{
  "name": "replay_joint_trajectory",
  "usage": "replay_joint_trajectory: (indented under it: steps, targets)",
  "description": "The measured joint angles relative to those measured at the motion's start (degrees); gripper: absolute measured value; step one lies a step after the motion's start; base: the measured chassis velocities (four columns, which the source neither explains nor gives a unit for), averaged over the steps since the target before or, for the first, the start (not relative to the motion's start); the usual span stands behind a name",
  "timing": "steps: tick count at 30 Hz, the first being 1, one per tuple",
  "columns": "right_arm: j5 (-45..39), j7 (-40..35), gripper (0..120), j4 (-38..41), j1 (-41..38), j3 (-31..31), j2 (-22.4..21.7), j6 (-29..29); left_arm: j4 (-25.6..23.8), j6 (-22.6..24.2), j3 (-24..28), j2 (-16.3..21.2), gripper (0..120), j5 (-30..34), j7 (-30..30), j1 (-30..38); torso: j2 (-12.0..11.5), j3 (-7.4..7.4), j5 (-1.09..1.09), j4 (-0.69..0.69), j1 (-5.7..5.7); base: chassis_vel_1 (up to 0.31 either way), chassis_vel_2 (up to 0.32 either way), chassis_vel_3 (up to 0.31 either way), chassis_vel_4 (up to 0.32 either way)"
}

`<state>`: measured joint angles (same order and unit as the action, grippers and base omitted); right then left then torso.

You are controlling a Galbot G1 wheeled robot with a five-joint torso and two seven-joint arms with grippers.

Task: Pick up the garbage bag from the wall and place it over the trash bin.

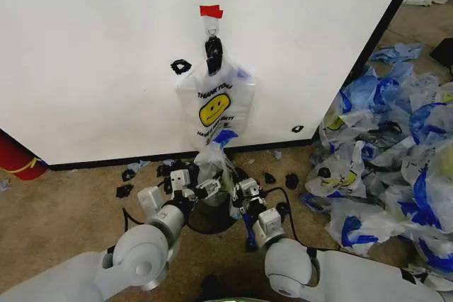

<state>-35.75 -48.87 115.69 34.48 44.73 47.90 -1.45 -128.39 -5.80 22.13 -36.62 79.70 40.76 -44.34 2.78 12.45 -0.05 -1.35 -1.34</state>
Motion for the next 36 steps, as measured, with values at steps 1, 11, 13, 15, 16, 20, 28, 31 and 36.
replay_joint_trajectory:
  steps: [1, 11, 13, 15, 16, 20, 28, 31, 36]
  targets:
    - [0.0, 0.0, 1, -0.2, -0.2, 0.2, 0.0, 0.0, -0.1, 0.0, 0.1, -0.2, 95, 0.1, 0.2, 0.2, 0.0, 0.00, 0.00, 0.00, 0.00, 0.000, 0.000, 0.000, 0.000]
    - [-1.1, -0.6, 1, -0.8, -2.5, 2.3, 0.5, -0.2, 1.0, -0.1, 1.8, -1.5, 94, 0.6, 0.6, 2.1, 0.0, 0.00, -0.01, 0.00, 0.00, 0.000, 0.000, 0.000, 0.000]
    - [-1.4, -0.7, 1, -0.8, -3.1, 2.6, 0.6, -0.2, 1.3, -0.2, 2.4, -1.9, 94, 0.7, 0.7, 2.8, 0.0, 0.00, -0.01, 0.00, 0.00, 0.000, 0.000, 0.000, 0.000]
    - [-1.5, -0.8, 1, -0.8, -3.4, 2.7, 0.6, -0.3, 1.7, -0.2, 3.0, -2.1, 93, 0.8, 0.7, 3.4, 0.0, 0.00, -0.01, 0.00, 0.00, 0.000, 0.000, 0.000, 0.000]
    - [-1.6, -0.8, 1, -0.8, -3.5, 2.8, 0.6, -0.3, 1.9, -0.2, 3.1, -2.2, 93, 0.8, 0.7, 3.6, 0.0, 0.00, -0.01, 0.00, 0.00, 0.000, 0.000, 0.000, 0.000]
    - [-1.6, -0.9, 1, -0.8, -3.7, 2.8, 0.6, -0.3, 2.7, -0.3, 4.0, -2.5, 92, 1.0, 0.8, 4.6, 0.0, 0.00, -0.01, 0.00, 0.00, 0.000, 0.000, 0.000, 0.000]
    - [-1.4, -1.1, 1, -0.9, -3.5, 2.7, 0.8, -0.2, 4.1, -0.6, 4.9, -3.3, 70, 1.2, 0.9, 5.3, 0.0, 0.00, 0.00, 0.00, 0.00, 0.000, 0.000, 0.000, 0.000]
    - [-1.3, -1.1, 1, -1.0, -3.4, 2.5, 0.9, -0.2, 4.3, -0.7, 5.0, -3.5, 59, 1.1, 1.0, 5.1, 0.0, 0.00, -0.01, 0.00, 0.00, 0.000, 0.000, 0.000, 0.000]
    - [-0.9, -1.1, 1, -1.3, -3.2, 2.3, 0.9, 0.0, 4.4, -0.8, 5.0, -3.4, 42, 0.8, 1.0, 4.8, 0.0, 0.00, -0.01, 0.00, 0.00, 0.000, 0.000, 0.000, 0.000]
